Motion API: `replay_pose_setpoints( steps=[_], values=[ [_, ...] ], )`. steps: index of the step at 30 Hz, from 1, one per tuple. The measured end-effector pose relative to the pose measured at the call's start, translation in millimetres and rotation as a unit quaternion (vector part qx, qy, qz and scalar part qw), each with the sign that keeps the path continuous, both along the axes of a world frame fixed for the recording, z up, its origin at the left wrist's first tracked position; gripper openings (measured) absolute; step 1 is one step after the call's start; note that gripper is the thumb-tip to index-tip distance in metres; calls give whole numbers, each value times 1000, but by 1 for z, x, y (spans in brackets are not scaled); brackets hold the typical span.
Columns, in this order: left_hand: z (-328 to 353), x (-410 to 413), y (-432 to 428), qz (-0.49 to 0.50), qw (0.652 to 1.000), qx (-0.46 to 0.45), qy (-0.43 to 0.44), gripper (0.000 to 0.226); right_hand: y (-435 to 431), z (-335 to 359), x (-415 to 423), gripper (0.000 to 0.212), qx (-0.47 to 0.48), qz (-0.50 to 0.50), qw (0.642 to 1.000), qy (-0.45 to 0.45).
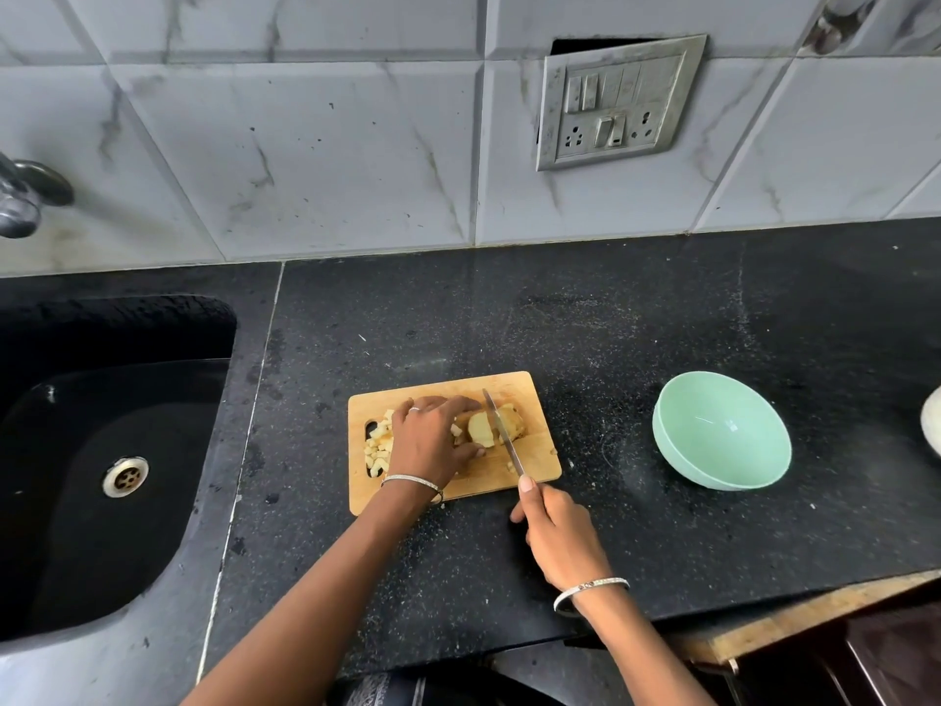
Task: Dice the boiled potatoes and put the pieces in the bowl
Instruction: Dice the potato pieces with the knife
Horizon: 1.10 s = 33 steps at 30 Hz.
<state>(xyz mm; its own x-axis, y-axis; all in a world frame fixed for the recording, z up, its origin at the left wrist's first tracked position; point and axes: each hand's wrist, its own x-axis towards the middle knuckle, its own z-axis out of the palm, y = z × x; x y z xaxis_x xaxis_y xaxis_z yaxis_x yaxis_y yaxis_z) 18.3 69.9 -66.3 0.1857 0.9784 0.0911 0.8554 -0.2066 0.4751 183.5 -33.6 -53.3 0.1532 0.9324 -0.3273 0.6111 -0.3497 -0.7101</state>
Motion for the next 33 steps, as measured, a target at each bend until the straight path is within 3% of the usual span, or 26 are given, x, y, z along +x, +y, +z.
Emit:
replay_pose_setpoints(
  steps=[10,33],
  values=[
    [-8,1,3,11,1000,-2,-11,38,1,-6,-11,53,-4,19,999,-41],
    [-13,2,6,15,995,-10,-97,32,14,0,-20,54,-57,52,990,-117]
  ],
)
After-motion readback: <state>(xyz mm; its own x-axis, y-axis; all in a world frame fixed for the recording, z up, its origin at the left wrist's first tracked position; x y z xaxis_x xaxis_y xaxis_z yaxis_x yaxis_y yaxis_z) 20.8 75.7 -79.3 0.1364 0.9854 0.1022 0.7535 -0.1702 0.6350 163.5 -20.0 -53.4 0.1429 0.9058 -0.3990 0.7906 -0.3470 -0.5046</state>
